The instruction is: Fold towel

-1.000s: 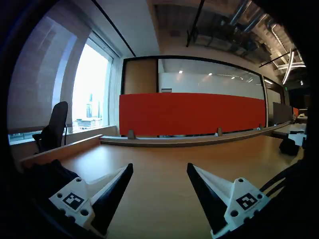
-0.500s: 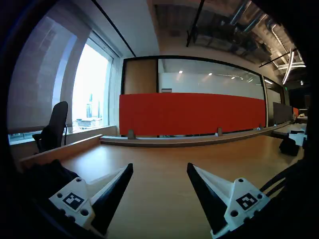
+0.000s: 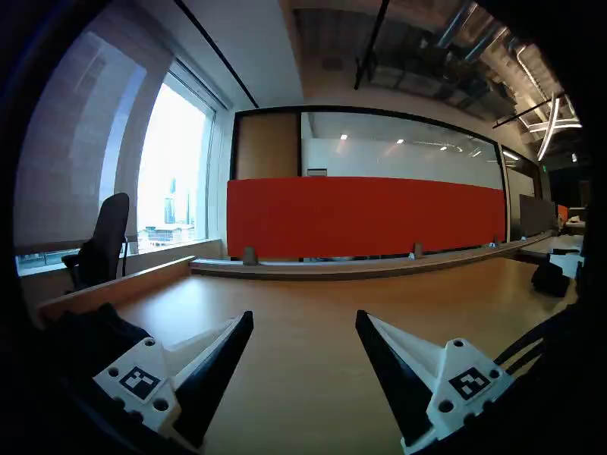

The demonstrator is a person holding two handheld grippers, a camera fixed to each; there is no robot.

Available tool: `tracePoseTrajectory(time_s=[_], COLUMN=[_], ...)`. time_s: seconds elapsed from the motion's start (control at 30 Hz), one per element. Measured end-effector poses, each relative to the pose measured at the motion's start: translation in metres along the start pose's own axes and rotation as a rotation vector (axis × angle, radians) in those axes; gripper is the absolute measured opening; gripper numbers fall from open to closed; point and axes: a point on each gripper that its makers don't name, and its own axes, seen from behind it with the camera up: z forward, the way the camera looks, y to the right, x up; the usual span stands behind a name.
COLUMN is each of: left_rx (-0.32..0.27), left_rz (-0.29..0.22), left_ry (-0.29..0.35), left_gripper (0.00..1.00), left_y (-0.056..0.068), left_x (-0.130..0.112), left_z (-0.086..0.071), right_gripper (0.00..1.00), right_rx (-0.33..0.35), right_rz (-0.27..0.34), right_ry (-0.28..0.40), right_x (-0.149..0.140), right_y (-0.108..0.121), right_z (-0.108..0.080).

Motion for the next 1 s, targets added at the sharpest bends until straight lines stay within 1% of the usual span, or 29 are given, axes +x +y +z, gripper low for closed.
tracePoseTrajectory(time_s=[1.0], left_rx=[0.0], left_rz=[0.0], left_ry=[-0.002], left_gripper=[1.0], left_y=[-0.0007], left_x=[0.0043], left_z=[-0.0023], right_gripper=[1.0], right_rx=[0.0], right_rz=[0.0], right_ry=[0.0], right_x=[-0.0002], right_y=[0.0003], right_z=[0.0003])
